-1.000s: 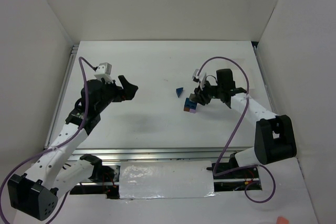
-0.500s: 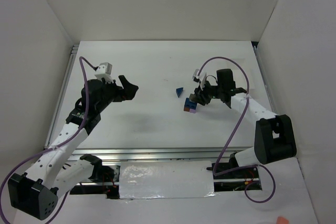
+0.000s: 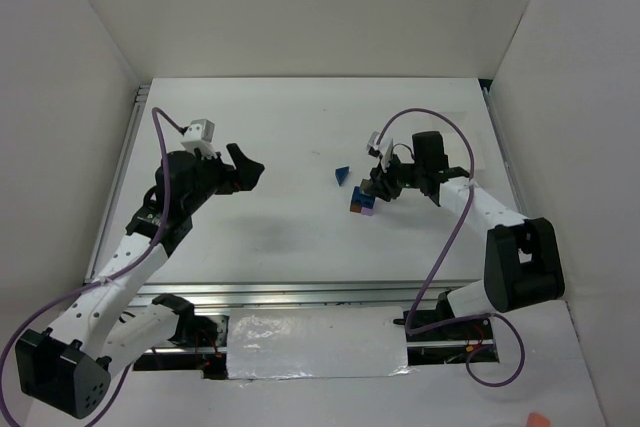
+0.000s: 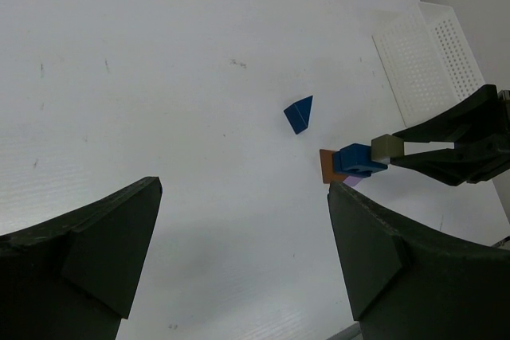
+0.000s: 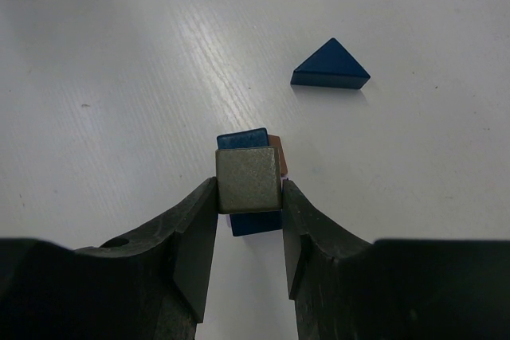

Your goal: Build the wood block tower

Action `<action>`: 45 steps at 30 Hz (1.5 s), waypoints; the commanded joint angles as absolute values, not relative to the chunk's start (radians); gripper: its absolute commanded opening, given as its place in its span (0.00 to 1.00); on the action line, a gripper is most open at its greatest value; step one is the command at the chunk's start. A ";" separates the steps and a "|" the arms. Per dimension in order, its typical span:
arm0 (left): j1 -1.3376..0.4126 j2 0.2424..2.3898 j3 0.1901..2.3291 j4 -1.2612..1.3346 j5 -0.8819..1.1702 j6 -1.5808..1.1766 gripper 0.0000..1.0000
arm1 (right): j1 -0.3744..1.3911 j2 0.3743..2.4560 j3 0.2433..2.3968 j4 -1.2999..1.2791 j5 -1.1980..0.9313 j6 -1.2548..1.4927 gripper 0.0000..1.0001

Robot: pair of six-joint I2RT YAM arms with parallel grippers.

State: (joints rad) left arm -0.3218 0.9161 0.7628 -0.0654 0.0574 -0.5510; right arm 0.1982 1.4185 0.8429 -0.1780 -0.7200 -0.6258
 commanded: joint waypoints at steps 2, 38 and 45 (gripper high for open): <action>-0.318 0.928 0.765 -0.011 0.071 -0.538 0.99 | 0.192 1.431 0.834 -0.141 -0.745 -0.627 0.05; -0.319 0.942 0.772 -0.011 0.130 -0.515 0.99 | 0.190 1.442 0.831 -0.158 -0.769 -0.689 0.10; -0.321 0.940 0.772 0.018 0.135 -0.517 0.99 | 0.190 1.439 0.822 -0.153 -0.764 -0.698 0.11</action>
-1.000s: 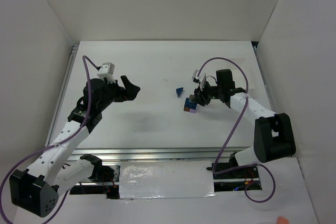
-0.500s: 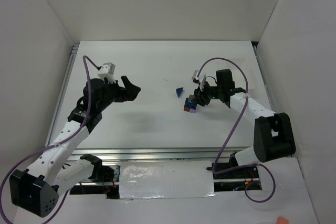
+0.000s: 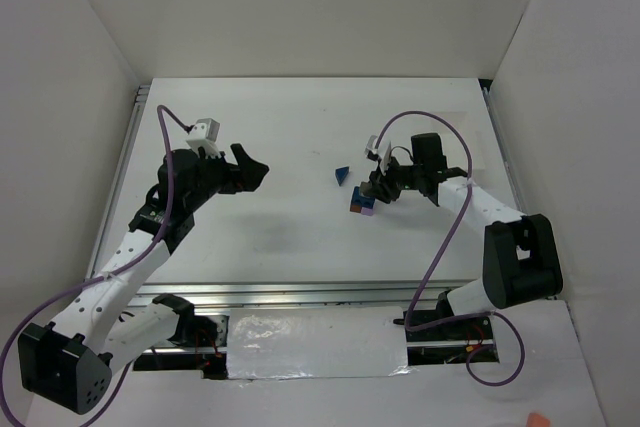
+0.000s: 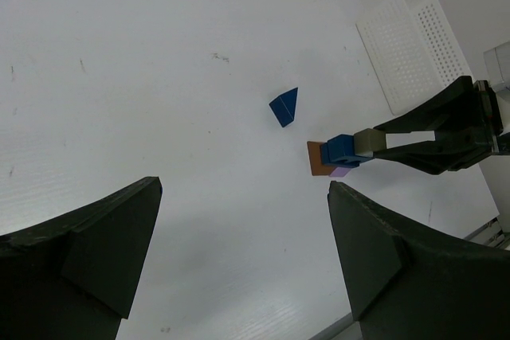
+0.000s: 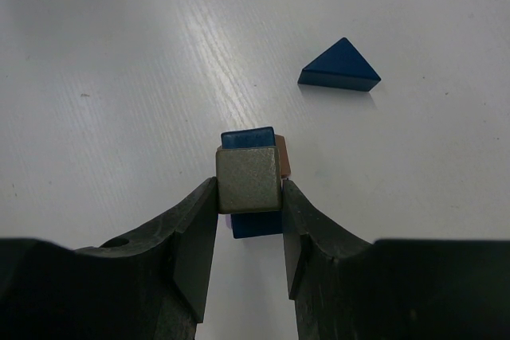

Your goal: Build the wood block tower

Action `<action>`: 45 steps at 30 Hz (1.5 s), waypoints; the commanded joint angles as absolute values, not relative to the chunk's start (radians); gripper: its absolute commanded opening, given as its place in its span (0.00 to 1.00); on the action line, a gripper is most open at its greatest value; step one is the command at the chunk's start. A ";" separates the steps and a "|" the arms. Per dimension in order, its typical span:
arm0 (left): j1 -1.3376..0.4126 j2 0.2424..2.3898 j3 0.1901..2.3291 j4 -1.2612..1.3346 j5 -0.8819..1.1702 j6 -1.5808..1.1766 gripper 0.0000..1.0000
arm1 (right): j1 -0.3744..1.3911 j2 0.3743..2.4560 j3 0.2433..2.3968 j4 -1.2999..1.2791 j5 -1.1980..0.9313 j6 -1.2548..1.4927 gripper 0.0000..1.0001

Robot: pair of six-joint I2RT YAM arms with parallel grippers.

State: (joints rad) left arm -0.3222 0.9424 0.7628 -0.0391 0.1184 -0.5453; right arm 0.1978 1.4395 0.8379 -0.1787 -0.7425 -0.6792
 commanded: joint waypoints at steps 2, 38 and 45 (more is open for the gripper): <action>-0.319 0.943 0.772 0.020 0.133 -0.517 0.99 | 0.189 1.439 0.824 -0.150 -0.765 -0.695 0.11; -0.321 0.956 0.782 0.023 0.161 -0.506 0.99 | 0.184 1.456 0.842 -0.155 -0.764 -0.690 0.25; -0.324 0.960 0.785 0.023 0.166 -0.503 0.99 | 0.184 1.460 0.842 -0.152 -0.759 -0.689 0.28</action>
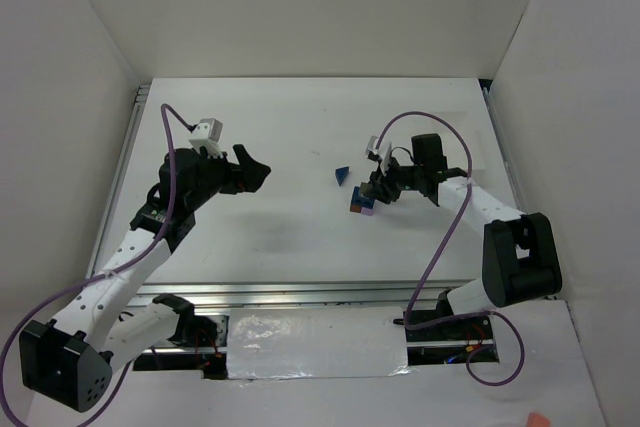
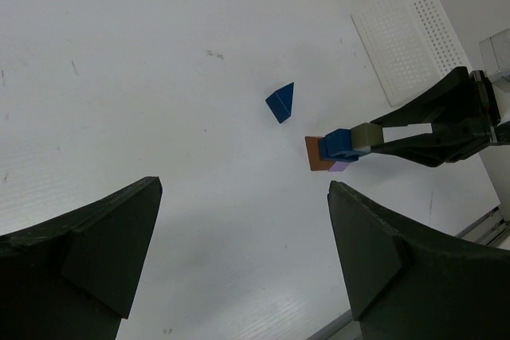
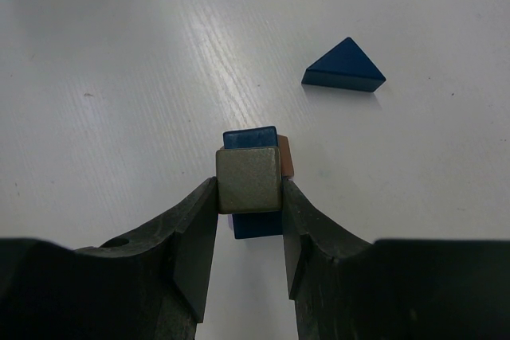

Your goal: Build the wood block tower

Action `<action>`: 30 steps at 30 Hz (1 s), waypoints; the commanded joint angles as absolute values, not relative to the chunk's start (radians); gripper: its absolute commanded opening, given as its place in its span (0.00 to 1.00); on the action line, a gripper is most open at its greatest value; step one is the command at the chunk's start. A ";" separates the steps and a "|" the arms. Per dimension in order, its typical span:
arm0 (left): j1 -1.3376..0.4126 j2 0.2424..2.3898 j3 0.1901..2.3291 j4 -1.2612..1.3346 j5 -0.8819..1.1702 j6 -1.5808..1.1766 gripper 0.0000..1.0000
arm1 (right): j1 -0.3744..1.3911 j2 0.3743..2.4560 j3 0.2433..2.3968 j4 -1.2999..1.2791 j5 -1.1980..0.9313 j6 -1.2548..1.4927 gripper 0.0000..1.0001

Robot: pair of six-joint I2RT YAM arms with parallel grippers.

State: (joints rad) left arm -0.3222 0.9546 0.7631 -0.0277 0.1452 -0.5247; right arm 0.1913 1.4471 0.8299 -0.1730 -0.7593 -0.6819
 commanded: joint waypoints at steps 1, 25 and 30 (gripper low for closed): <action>-0.324 0.960 0.785 0.021 0.166 -0.505 0.99 | 0.183 1.460 0.842 -0.152 -0.759 -0.689 0.28; -0.344 0.974 0.795 0.023 0.172 -0.486 0.99 | 0.176 1.459 0.845 -0.140 -0.759 -0.667 0.48; -0.345 0.973 0.795 0.023 0.172 -0.486 0.99 | 0.176 1.457 0.845 -0.140 -0.764 -0.667 0.54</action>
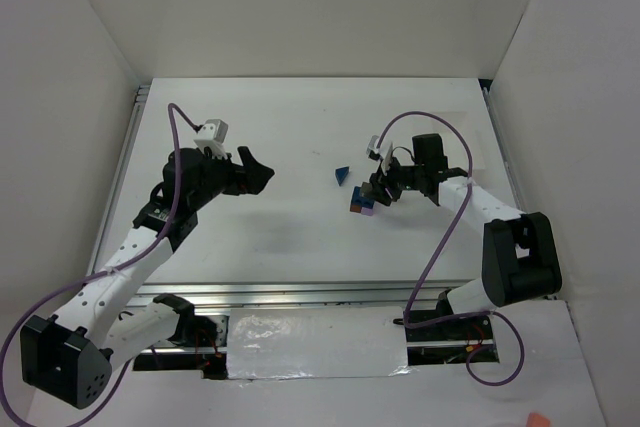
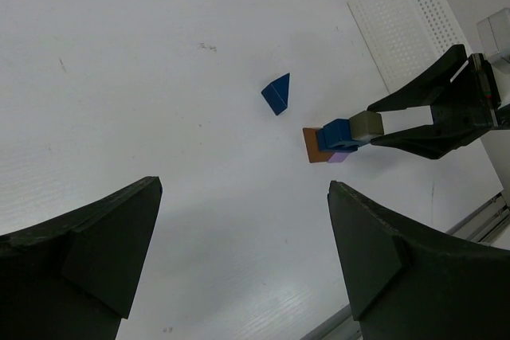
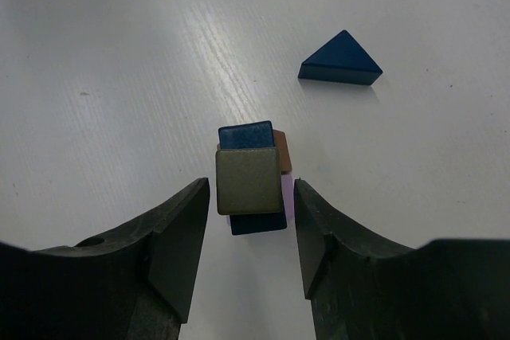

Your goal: Build the wood block tower

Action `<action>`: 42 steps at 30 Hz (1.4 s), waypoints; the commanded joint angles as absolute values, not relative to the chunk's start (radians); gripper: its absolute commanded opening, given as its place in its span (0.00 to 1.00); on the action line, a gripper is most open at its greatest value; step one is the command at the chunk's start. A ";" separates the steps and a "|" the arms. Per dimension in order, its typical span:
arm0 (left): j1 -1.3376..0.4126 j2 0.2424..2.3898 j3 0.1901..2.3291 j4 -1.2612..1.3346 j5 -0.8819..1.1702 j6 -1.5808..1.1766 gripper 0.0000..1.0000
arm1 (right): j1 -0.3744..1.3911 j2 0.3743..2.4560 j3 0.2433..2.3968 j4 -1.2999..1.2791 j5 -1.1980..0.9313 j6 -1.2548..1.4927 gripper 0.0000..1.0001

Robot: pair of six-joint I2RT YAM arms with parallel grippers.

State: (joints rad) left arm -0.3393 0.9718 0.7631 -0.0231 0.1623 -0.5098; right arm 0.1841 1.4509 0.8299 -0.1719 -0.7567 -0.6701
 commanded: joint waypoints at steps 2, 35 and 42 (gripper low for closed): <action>-0.344 0.974 0.796 0.023 0.172 -0.488 0.99 | 0.175 1.456 0.844 -0.138 -0.762 -0.667 0.55; -0.360 0.982 0.798 0.029 0.189 -0.466 0.99 | 0.176 1.460 0.842 -0.133 -0.698 -0.698 0.60; -0.364 0.988 0.799 0.034 0.192 -0.466 0.99 | 0.173 1.457 0.836 -0.130 -0.690 -0.703 0.60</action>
State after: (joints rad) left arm -0.3573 0.9806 0.7631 -0.0219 0.1753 -0.4957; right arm 0.1822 1.4582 0.8299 -0.1715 -0.6918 -0.6895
